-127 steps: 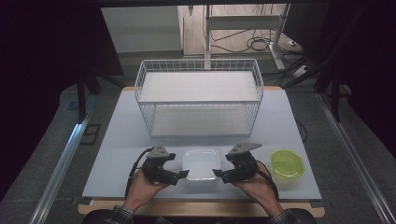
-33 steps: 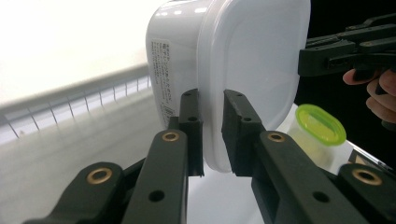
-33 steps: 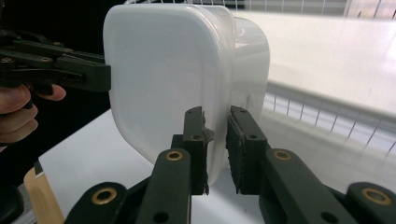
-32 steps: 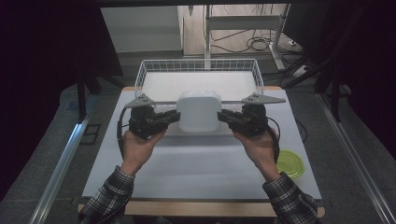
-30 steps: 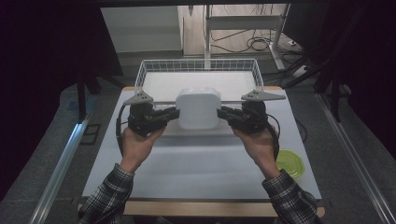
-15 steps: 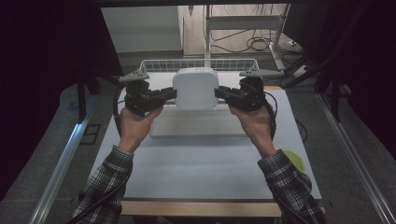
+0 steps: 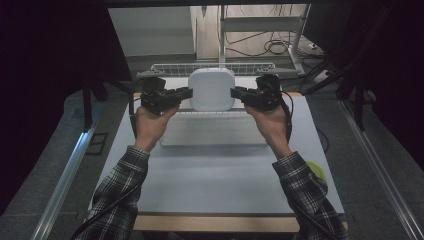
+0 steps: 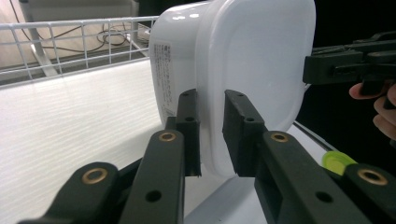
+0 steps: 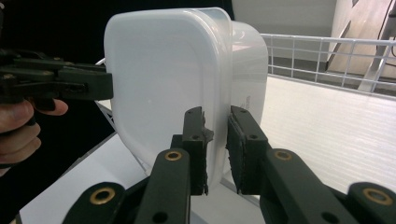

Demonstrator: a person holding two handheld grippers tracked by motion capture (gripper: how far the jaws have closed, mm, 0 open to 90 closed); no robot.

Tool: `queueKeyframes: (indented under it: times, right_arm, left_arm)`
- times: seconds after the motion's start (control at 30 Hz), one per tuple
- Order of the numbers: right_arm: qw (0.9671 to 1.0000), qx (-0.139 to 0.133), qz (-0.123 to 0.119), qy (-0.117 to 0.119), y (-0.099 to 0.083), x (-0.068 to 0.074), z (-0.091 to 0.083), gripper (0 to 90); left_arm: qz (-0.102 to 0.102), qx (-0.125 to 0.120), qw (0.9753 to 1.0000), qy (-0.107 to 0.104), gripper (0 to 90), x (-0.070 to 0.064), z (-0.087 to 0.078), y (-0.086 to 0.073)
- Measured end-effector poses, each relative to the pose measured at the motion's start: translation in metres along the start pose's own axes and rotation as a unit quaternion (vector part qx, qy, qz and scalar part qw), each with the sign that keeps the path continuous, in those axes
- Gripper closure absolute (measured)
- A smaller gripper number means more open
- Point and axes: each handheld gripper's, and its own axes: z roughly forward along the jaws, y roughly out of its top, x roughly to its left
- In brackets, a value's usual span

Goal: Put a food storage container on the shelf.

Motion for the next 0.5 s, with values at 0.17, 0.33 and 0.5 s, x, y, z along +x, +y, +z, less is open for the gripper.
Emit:
queueKeyframes:
  times: [0.17,0.33,0.5]
  right_arm:
    - [1.0,-0.001,0.003,-0.001,0.001,-0.004,0.004,75.2]
    - [1.0,-0.002,0.0,-0.008,0.002,-0.006,0.008,71.8]
    - [0.9999,0.002,-0.001,-0.014,0.004,-0.006,0.014,67.4]
  left_arm:
    - [0.0,-0.009,1.0,-0.004,71.6,0.001,0.003,0.001]
    - [0.01,-0.014,0.9998,0.001,68.2,0.0,0.007,0.004]
    - [0.003,-0.022,0.9997,0.006,67.3,0.004,0.012,0.004]
